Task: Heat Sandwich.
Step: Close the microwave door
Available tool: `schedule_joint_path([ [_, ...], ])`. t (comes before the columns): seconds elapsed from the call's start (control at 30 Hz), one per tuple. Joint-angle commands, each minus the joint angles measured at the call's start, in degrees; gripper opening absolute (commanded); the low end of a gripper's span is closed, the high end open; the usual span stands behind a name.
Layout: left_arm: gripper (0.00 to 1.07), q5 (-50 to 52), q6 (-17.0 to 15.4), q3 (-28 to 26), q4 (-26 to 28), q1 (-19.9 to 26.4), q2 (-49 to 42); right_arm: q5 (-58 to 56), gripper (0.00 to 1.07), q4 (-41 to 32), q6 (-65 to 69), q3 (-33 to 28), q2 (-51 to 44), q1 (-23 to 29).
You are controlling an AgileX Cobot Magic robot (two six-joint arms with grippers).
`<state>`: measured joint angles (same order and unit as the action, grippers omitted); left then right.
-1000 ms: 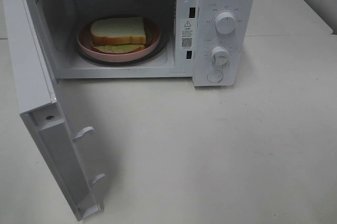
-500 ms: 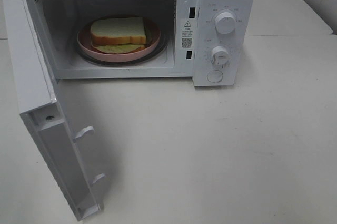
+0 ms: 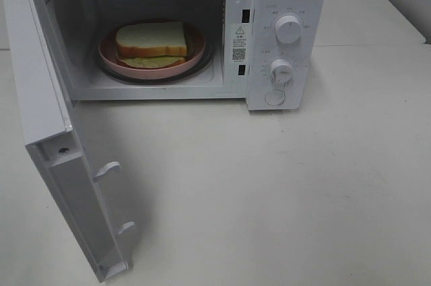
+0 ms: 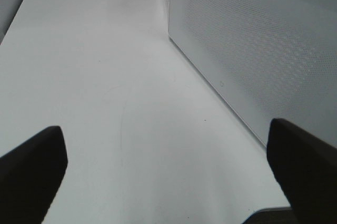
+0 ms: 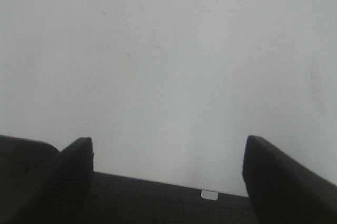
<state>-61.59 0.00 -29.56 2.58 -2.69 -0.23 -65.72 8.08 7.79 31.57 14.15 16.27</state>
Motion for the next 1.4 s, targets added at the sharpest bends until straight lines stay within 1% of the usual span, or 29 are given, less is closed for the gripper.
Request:
schedule_joint_path([
  [0.03, 0.98, 0.5, 0.0, 0.0, 0.3, 0.2, -1.1, 1.7, 0.75, -1.4, -2.3, -0.6, -3.7, -2.5],
  [0.1, 0.98, 0.5, 0.0, 0.0, 0.3, 0.2, -1.1, 2.8, 0.75, -2.6, -4.1, -0.6, -6.5, -4.2],
  [0.27, 0.98, 0.5, 0.0, 0.0, 0.3, 0.2, -1.1, 3.7, 0.75, -3.2, -5.7, -0.6, -8.8, -5.9],
  [0.3, 0.98, 0.5, 0.0, 0.0, 0.3, 0.2, -1.1, 4.9, 0.75, -3.2, -6.3, -1.3, -10.5, -7.4],
  [0.37, 0.98, 0.5, 0.0, 0.0, 0.3, 0.2, -1.1, 6.5, 0.75, -3.5, -6.4, -1.5, -12.1, -8.7],
  [0.4, 0.98, 0.5, 0.0, 0.0, 0.3, 0.2, -1.1, 8.3, 0.75, -4.1, -6.4, -2.8, -13.7, -10.0],
  [0.43, 0.98, 0.5, 0.0, 0.0, 0.3, 0.2, -1.1, 8.3, 0.75, -4.1, -6.4, -2.8, -13.7, -10.0],
  [0.53, 0.98, 0.5, 0.0, 0.0, 0.3, 0.2, -1.1, 8.6, 0.75, -4.2, -6.2, -3.0, -15.9, -12.1],
  [1.4, 0.98, 0.5, 0.0, 0.0, 0.3, 0.2, -1.1, 8.6, 0.75, -4.2, -6.1, -3.0, -15.8, -12.1],
])
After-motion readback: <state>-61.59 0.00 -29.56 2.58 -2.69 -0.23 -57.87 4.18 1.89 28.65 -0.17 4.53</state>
